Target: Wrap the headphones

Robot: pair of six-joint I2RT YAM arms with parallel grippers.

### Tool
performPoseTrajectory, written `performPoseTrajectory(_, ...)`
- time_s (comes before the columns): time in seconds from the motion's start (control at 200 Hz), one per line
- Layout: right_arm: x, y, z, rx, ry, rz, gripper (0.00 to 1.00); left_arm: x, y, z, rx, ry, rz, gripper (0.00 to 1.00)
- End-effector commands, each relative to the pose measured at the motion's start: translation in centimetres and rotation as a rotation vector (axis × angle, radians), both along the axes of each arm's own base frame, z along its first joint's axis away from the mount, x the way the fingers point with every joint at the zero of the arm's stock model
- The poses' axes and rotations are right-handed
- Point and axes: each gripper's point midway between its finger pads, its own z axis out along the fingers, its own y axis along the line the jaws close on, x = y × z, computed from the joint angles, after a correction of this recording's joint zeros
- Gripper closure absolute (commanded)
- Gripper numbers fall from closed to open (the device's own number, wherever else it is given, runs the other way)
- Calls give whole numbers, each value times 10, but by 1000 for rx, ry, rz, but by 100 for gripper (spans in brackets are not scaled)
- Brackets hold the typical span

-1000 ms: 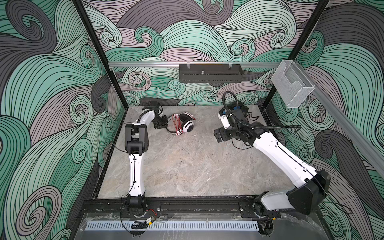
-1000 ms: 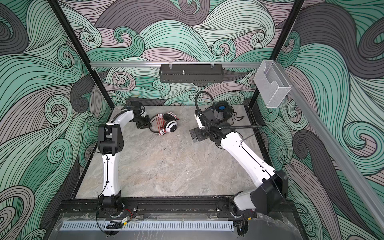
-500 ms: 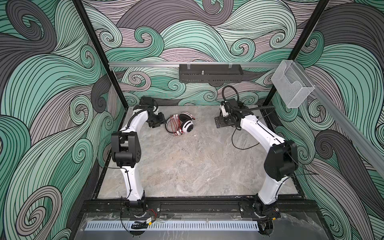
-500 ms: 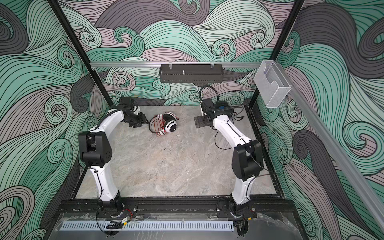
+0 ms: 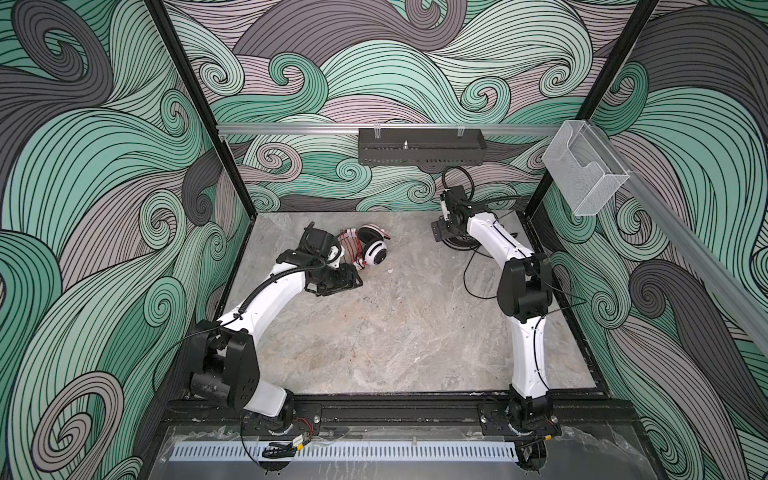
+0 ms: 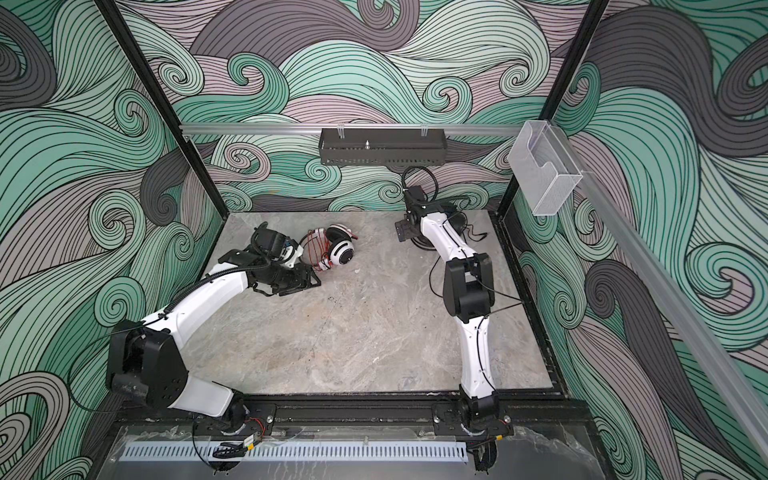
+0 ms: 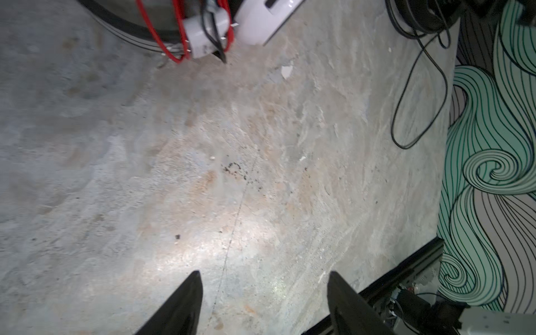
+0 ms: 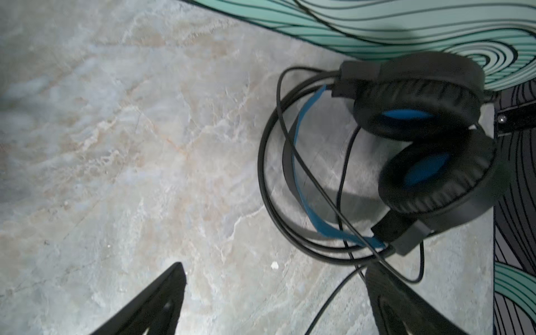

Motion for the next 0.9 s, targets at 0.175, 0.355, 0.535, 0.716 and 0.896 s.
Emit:
performPoseTrajectory(0.175, 27, -27, -49, 66, 98, -72, 4, -2, -4, 59, -69, -163, 19, 31)
performPoseTrajectory(0.355, 26, -26, -76, 157, 152, -111, 5, 9, 12, 89, -12, -259, 99, 36)
performPoseTrajectory(0.535, 13, -24, -91, 183, 218, -145, 8, 15, 53, 125, 92, -468, 272, 39)
performPoseTrajectory(0.716, 0, -25, -97, 275, 271, -182, 9, 14, 59, 133, 114, -474, 280, 38)
performPoseTrajectory(0.896, -9, -28, -100, 367, 316, -222, 9, 10, 59, 133, 78, -481, 301, 38)
